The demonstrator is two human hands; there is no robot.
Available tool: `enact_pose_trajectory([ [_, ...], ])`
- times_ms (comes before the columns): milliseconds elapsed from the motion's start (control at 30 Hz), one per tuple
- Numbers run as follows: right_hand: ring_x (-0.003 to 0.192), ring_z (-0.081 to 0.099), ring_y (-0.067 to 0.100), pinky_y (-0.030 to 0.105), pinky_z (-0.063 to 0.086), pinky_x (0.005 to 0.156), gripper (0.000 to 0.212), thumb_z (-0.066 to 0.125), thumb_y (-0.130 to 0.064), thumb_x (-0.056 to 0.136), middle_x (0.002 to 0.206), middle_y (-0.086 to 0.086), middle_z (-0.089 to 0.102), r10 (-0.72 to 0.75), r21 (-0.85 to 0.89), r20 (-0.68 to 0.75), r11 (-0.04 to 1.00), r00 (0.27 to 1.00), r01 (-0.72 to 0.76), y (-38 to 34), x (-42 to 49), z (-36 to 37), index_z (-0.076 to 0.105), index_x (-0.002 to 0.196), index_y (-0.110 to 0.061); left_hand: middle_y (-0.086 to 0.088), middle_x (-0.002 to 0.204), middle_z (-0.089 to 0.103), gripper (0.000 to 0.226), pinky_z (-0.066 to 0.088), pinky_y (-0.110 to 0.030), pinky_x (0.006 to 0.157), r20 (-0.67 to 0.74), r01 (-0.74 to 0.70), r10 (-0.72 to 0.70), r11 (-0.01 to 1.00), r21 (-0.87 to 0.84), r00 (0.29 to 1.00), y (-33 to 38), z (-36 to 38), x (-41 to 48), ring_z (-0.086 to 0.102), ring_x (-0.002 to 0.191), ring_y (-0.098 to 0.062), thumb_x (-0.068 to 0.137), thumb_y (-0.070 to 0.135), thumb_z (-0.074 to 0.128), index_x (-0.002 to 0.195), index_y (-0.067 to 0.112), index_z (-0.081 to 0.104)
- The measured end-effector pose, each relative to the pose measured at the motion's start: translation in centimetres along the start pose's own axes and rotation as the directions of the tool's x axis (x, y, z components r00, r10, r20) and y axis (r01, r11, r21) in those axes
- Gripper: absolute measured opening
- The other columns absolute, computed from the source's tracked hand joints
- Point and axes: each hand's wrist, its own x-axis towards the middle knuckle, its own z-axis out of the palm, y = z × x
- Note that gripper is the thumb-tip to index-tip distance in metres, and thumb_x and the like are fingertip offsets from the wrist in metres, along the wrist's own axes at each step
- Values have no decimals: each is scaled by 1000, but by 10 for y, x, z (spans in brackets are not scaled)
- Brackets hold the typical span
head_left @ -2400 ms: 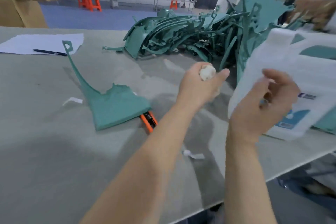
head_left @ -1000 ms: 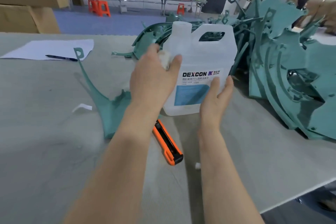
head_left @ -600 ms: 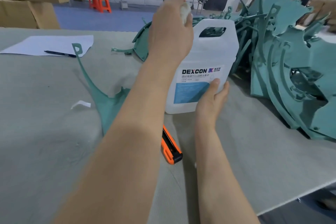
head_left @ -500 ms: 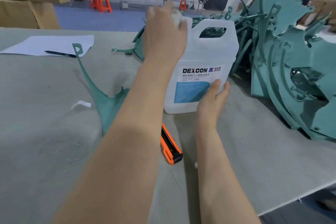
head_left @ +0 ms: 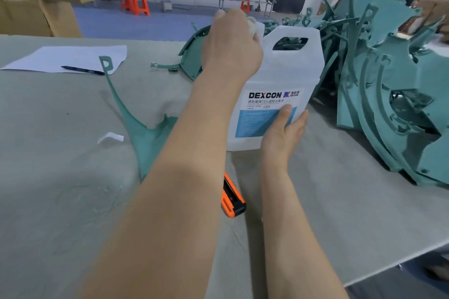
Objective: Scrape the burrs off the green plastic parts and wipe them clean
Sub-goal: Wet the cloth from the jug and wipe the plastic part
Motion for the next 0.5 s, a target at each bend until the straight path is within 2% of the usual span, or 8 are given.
enact_pose_trajectory([
  [133, 146, 18, 21, 42, 17, 120, 60, 35, -39, 104, 158, 7, 25, -4, 14, -14, 1000, 1000, 4, 1, 2, 0, 17, 154, -10, -2, 124, 51, 52, 29, -21, 68, -120, 13, -24, 996, -89, 992, -6, 5, -4, 42, 89, -11, 87, 43, 64, 124, 11, 46],
  [167, 145, 21, 21, 42, 19, 119, 59, 35, -38, 104, 156, 8, 27, -9, 18, -18, 1000, 1000, 9, 1, 3, 0, 20, 153, -10, -2, 124, 51, 54, 32, -22, 70, -111, 7, -23, 989, -145, 994, -8, 4, -4, 45, 91, -12, 87, 44, 64, 125, 11, 46],
  [233, 144, 22, 21, 42, 21, 118, 58, 36, -37, 104, 155, 8, 29, -12, 22, -24, 1000, 1000, 13, 0, 3, 0, 21, 152, -9, -3, 130, 53, 53, 41, -25, 84, -64, 10, -26, 970, -243, 998, -11, 1, -5, 52, 107, -17, 90, 40, 60, 133, 13, 44],
  [300, 144, 22, 21, 42, 20, 118, 57, 36, -36, 104, 155, 8, 29, -14, 22, -30, 1000, 999, 15, 1, 3, 0, 22, 152, -9, -4, 124, 58, 37, 44, -30, 94, -32, -2, -6, 966, -258, 999, -12, -3, -5, 54, 116, -23, 94, 28, 53, 129, 14, 52],
  [367, 144, 23, 21, 41, 21, 118, 57, 36, -36, 104, 155, 8, 29, -21, 20, -33, 1000, 999, 22, 1, 3, 0, 22, 152, -9, -3, 98, 62, 12, 51, -36, 87, -20, -15, 10, 962, -273, 1000, -11, -4, -6, 60, 103, -28, 92, 20, 50, 100, 17, 59],
  [400, 144, 23, 21, 41, 20, 118, 56, 36, -36, 104, 155, 8, 29, -24, 19, -34, 1000, 999, 25, 1, 3, 0, 22, 152, -9, -2, 97, 61, 9, 52, -35, 85, -15, -15, 11, 962, -271, 1000, -10, -4, -6, 61, 100, -27, 92, 20, 52, 99, 19, 59],
  [500, 145, 21, 20, 41, 19, 119, 57, 35, -37, 104, 157, 7, 26, -18, 8, -29, 1000, 999, 18, 2, 4, -1, 21, 152, -10, -3, 119, 55, 32, 43, -24, 85, -53, -17, 6, 979, -204, 999, -11, 0, -4, 56, 99, -18, 91, 29, 60, 122, 21, 58],
])
